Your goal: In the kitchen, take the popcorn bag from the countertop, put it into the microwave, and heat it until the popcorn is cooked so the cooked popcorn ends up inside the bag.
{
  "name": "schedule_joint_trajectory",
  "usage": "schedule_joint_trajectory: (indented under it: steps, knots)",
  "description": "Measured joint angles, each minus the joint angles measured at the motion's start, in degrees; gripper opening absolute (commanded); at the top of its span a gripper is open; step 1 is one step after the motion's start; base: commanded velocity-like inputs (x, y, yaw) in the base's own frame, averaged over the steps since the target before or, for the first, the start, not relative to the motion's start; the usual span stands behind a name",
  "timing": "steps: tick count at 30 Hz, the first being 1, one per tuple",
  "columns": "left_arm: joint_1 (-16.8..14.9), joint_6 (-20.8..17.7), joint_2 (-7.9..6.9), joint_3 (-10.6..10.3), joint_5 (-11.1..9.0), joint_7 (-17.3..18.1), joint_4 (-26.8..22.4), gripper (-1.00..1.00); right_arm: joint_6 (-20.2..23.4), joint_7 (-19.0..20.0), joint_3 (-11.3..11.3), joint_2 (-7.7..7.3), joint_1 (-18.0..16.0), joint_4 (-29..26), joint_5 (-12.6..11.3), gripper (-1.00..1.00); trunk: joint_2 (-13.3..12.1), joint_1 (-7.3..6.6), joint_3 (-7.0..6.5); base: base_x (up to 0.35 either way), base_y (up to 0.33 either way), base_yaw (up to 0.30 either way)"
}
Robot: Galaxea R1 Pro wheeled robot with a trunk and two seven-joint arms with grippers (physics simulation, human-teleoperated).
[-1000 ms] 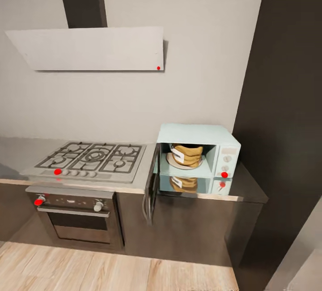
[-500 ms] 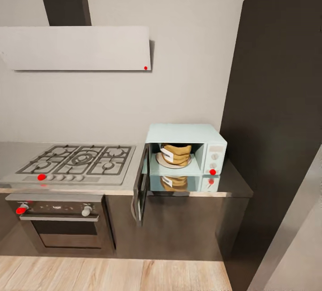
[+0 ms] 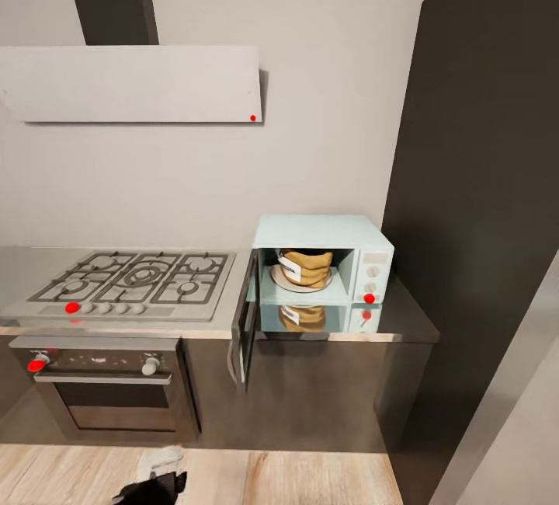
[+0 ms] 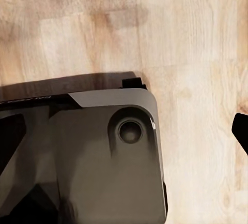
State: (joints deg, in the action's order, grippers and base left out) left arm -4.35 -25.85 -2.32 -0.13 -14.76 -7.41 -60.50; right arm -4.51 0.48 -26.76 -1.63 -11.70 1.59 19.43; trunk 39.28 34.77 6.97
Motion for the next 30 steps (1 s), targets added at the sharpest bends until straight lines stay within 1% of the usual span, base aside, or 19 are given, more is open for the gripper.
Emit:
schedule_joint_trajectory:
  steps: [2,4,6,8,9,10,11,12,13,16,18,20,21,22,23,24,25,29,30]
  knots:
    - [-3.9,-1.3,0.08,0.0,-0.1,0.2,-2.7,1.0,0.0,0.0,0.0,0.0,0.0,0.0,0.0,1.0,0.0,0.0,0.0,0.0,0.0,0.0]
    - [-8.9,-1.9,0.22,0.0,-0.3,0.4,-4.5,1.0,0.0,0.0,0.0,0.0,0.0,0.0,0.0,1.0,0.0,0.0,0.0,0.0,0.0,0.0]
    - [-12.7,-2.0,0.34,0.0,-0.6,0.5,-5.0,1.0,0.0,0.0,0.0,-0.02,0.0,0.0,0.0,1.0,0.0,0.0,0.0,0.0,0.0,0.0]
    - [-17.5,-2.0,0.66,0.0,-0.7,0.6,-5.4,1.0,0.0,0.0,0.0,-0.07,0.0,0.0,0.0,1.0,0.0,0.0,0.0,0.0,0.0,0.0]
    - [-19.2,-2.0,0.75,0.0,-0.8,0.6,-5.4,1.0,0.0,0.0,0.0,-0.07,0.0,0.0,0.0,1.0,0.0,0.0,0.01,0.0,0.0,0.0]
    - [-20.0,-2.0,0.79,0.0,-0.8,0.6,-5.4,1.0,0.0,0.0,0.0,-0.08,0.0,0.0,0.0,1.0,0.0,0.0,0.01,0.0,0.0,0.0]
    - [-22.0,-2.0,0.84,0.0,-0.8,0.7,-5.3,1.0,0.0,0.0,0.0,-0.08,0.0,0.0,0.0,1.0,0.0,0.0,0.0,0.0,0.0,0.0]
    - [-22.8,-1.8,0.84,0.0,-0.9,0.9,-5.3,1.0,0.0,0.0,0.0,-0.09,0.0,0.0,0.0,1.0,0.0,0.0,0.01,0.0,0.0,0.0]
    - [-23.6,-1.1,0.96,0.3,-2.4,3.7,-4.7,1.0,0.1,0.0,0.0,-0.06,0.0,0.0,0.0,1.0,0.0,0.0,0.01,0.0,0.0,0.0]
    - [-23.8,2.8,1.3,0.1,-5.8,9.4,-2.2,1.0,0.1,0.0,0.0,-0.04,0.0,0.0,0.0,1.0,0.0,0.0,0.02,0.0,0.0,0.0]
    - [-23.9,5.9,1.52,-0.1,-6.5,12.2,-1.1,1.0,0.1,0.0,0.1,0.01,0.0,0.0,0.0,1.0,0.0,0.0,0.02,0.0,0.0,0.0]
    - [-23.9,7.5,1.61,-0.8,-6.8,13.9,-1.1,1.0,0.0,0.0,0.1,0.06,0.0,0.0,0.0,1.0,0.0,0.0,0.02,0.0,0.0,0.0]
    - [-24.0,7.8,1.15,-2.0,-6.3,14.7,-1.0,1.0,0.0,0.0,0.1,0.03,0.0,0.0,0.0,1.0,0.0,0.0,0.02,0.0,0.0,0.0]
    - [-24.0,7.5,0.4,-2.5,-5.8,15.4,-1.0,1.0,-0.2,0.0,0.1,0.05,0.0,0.0,0.0,1.0,0.0,0.0,0.02,0.0,0.0,0.0]
    - [-24.0,7.2,-0.27,-2.8,-5.6,16.0,-1.1,1.0,-0.2,0.0,0.1,0.1,0.0,0.0,0.0,1.0,0.0,0.0,0.02,0.0,0.0,-0.006]
    - [-24.0,6.8,-1.41,-3.0,-5.4,17.1,-1.1,1.0,-0.3,0.0,0.1,0.13,0.0,0.0,0.0,1.0,0.0,0.0,0.02,0.0,0.0,-0.075]
    - [-24.0,6.6,-2.57,-3.2,-5.3,18.6,-1.1,1.0,-0.4,0.0,0.1,0.19,0.0,0.0,0.0,1.0,0.0,0.0,0.01,0.0,0.0,-0.129]
    - [-24.0,6.4,-5.59,-3.4,-5.1,24.5,-1.8,1.0,-0.4,0.0,0.1,0.21,0.0,0.0,0.0,1.0,0.0,0.0,-0.07,0.0,0.0,-0.198]
    - [-23.9,6.4,-6.65,-3.4,-5.0,25.6,-2.3,1.0,-0.4,0.0,0.1,0.17,0.0,0.0,0.0,1.0,0.0,-0.01,-0.1,0.0,0.0,-0.229]
